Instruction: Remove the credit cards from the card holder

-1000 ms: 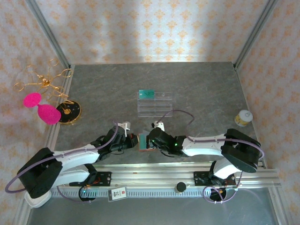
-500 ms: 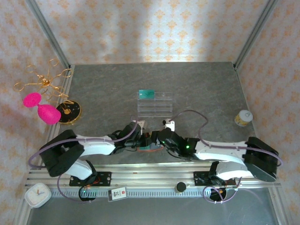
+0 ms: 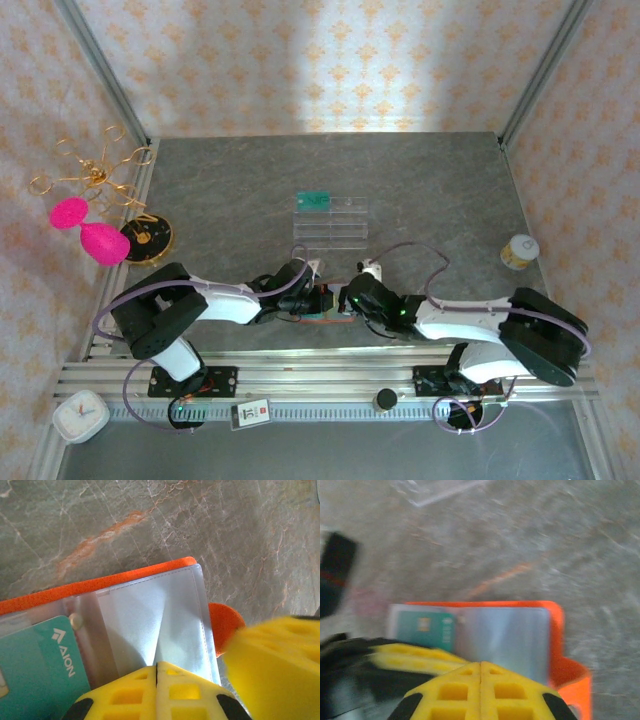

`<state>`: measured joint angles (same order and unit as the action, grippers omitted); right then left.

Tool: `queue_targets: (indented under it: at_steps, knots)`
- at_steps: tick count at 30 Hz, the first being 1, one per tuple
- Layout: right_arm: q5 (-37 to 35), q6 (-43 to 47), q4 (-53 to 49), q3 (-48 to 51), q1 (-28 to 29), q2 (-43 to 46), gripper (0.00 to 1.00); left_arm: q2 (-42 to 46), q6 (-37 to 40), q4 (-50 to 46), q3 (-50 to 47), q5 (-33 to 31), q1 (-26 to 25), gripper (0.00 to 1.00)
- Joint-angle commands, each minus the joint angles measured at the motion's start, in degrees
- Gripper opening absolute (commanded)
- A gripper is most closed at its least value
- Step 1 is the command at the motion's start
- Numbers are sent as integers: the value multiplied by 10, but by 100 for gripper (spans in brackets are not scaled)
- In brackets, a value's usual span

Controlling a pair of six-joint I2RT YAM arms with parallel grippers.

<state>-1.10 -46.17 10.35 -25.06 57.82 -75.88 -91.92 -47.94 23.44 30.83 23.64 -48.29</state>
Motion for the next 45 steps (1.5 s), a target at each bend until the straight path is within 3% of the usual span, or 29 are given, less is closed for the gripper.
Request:
queue_targets:
  at_steps: [1,10,20,28,32,36,45]
  knots:
    - [10,-21,5,16,-10,-22,2,26,4,-10,-7,-12,-2,0]
    - [-28,-38,-49,12,-12,-29,0,171,14,-59,-101,-75,48,0]
    - [-28,-39,-59,-8,-13,-51,1,138,20,-22,-139,-68,67,0]
    - [-36,48,-120,-57,-12,41,24,148,22,-23,-143,-68,67,0]
    - [44,101,-89,-87,-13,49,26,145,21,-15,-145,-65,66,0]
    - [146,103,-18,-108,-14,-8,25,147,19,-12,-149,-65,66,0]
    - [184,70,33,-108,-42,-115,20,147,22,-16,-149,-65,66,0]
